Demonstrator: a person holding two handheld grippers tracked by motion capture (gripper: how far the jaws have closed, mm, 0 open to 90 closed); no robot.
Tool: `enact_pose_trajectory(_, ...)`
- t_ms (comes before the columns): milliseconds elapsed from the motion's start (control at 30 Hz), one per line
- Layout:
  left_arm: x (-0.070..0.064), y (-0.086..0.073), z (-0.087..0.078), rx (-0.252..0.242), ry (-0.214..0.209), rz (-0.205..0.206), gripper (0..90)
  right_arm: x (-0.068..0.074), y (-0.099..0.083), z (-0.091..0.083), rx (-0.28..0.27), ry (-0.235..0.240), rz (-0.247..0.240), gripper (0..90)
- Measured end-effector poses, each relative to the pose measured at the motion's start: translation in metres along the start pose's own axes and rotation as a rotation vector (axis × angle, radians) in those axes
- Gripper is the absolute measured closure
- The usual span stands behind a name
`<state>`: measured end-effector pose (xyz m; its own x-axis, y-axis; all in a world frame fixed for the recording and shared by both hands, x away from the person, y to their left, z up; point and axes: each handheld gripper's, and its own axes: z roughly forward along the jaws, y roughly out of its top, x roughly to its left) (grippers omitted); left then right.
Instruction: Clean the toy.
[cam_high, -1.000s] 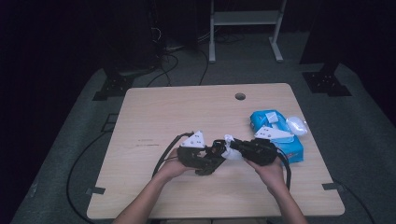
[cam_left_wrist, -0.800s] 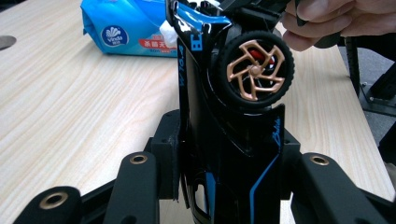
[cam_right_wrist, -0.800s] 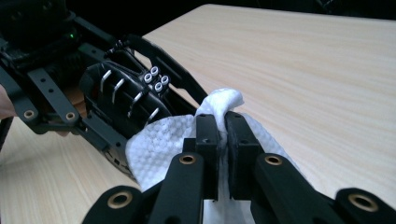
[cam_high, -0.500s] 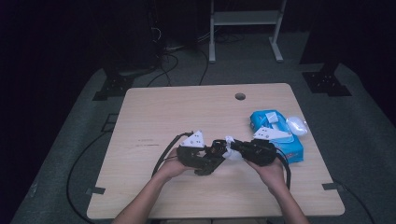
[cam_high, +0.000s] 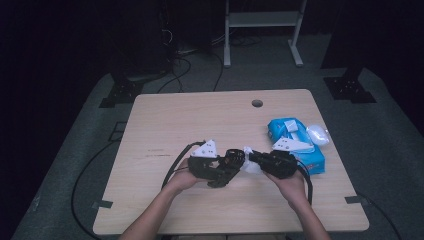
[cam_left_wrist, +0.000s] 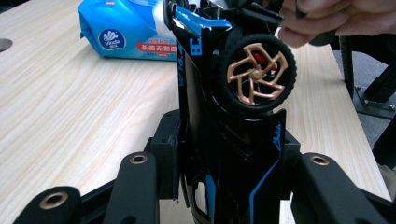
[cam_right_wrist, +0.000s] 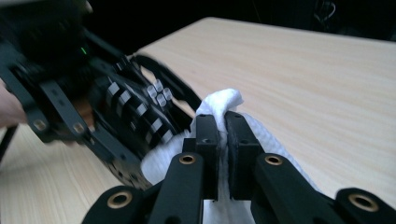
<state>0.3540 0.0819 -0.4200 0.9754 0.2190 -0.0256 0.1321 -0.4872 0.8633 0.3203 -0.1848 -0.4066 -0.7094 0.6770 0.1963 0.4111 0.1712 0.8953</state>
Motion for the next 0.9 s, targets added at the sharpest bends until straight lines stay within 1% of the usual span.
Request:
enact_pose_trajectory(67, 0.000, 0.000, 0.000, 0.011, 0.006, 0.003, 56.9, -0.001, -0.003, 0.000, 0.009, -0.008, 0.009, 84.4)
enact_pose_trajectory(133, 0.001, -0.001, 0.001, 0.022, 0.006, 0.006, 56.9, 0.001, 0.000, -0.003, -0.018, 0.002, 0.016, 84.4)
enact_pose_trajectory(167, 0.001, -0.002, 0.003, 0.027, 0.007, 0.008, 56.9, 0.004, 0.003, -0.005, -0.035, 0.010, 0.012, 84.4)
enact_pose_trajectory(267, 0.000, -0.002, 0.008, 0.045, 0.002, 0.007, 56.9, 0.017, 0.017, -0.007, -0.064, 0.054, -0.022, 84.4)
enact_pose_trajectory(333, -0.002, -0.001, 0.012, 0.067, 0.001, 0.018, 56.9, 0.028, 0.024, -0.005, -0.069, 0.087, -0.043, 84.4)
enact_pose_trajectory(367, -0.002, -0.001, 0.012, 0.067, 0.001, 0.018, 56.9, 0.028, 0.024, -0.005, -0.069, 0.087, -0.043, 84.4)
enact_pose_trajectory(400, -0.003, -0.001, 0.015, 0.072, -0.005, 0.023, 56.9, 0.035, 0.027, 0.000, -0.065, 0.113, -0.060, 84.3)
enact_pose_trajectory(467, -0.003, -0.001, 0.014, 0.070, -0.009, 0.024, 56.9, 0.035, 0.024, 0.004, -0.028, 0.094, -0.082, 84.4)
enact_pose_trajectory(500, -0.004, -0.001, 0.014, 0.071, -0.010, 0.024, 56.9, 0.033, 0.020, 0.005, -0.019, 0.080, -0.074, 84.3)
enact_pose_trajectory(533, -0.004, -0.002, 0.015, 0.092, -0.005, 0.029, 56.8, 0.028, 0.016, 0.005, -0.016, 0.073, -0.056, 84.3)
enact_pose_trajectory(567, -0.004, -0.003, 0.015, 0.095, -0.006, 0.027, 56.8, 0.023, 0.012, 0.004, -0.004, 0.054, -0.049, 84.3)
enact_pose_trajectory(600, -0.004, -0.003, 0.015, 0.095, -0.006, 0.027, 56.7, 0.023, 0.012, 0.004, -0.004, 0.054, -0.049, 84.3)
enact_pose_trajectory(633, -0.002, -0.004, 0.014, 0.103, -0.011, 0.025, 56.7, 0.015, 0.004, 0.003, 0.011, 0.026, -0.029, 84.2)
enact_pose_trajectory(700, -0.001, -0.004, 0.015, 0.108, -0.010, 0.021, 56.7, 0.012, 0.000, 0.002, 0.018, 0.019, -0.018, 84.3)
enact_pose_trajectory(767, 0.000, -0.001, 0.018, 0.128, -0.009, 0.027, 56.8, 0.013, 0.001, 0.002, 0.018, 0.014, -0.019, 84.2)
enact_pose_trajectory(800, 0.000, -0.001, 0.018, 0.128, -0.009, 0.027, 56.8, 0.013, 0.001, 0.002, 0.018, 0.014, -0.019, 84.2)
enact_pose_trajectory(833, 0.000, 0.003, 0.020, 0.153, -0.004, 0.040, 56.8, 0.016, 0.004, 0.001, 0.004, 0.011, -0.028, 84.3)
enact_pose_trajectory(867, 0.001, 0.004, 0.021, 0.163, -0.002, 0.043, 56.7, 0.019, 0.007, 0.000, -0.014, 0.013, -0.036, 84.3)
enact_pose_trajectory(900, 0.003, 0.005, 0.023, 0.169, -0.005, 0.036, 56.7, 0.022, 0.009, -0.002, -0.027, 0.018, -0.044, 84.3)
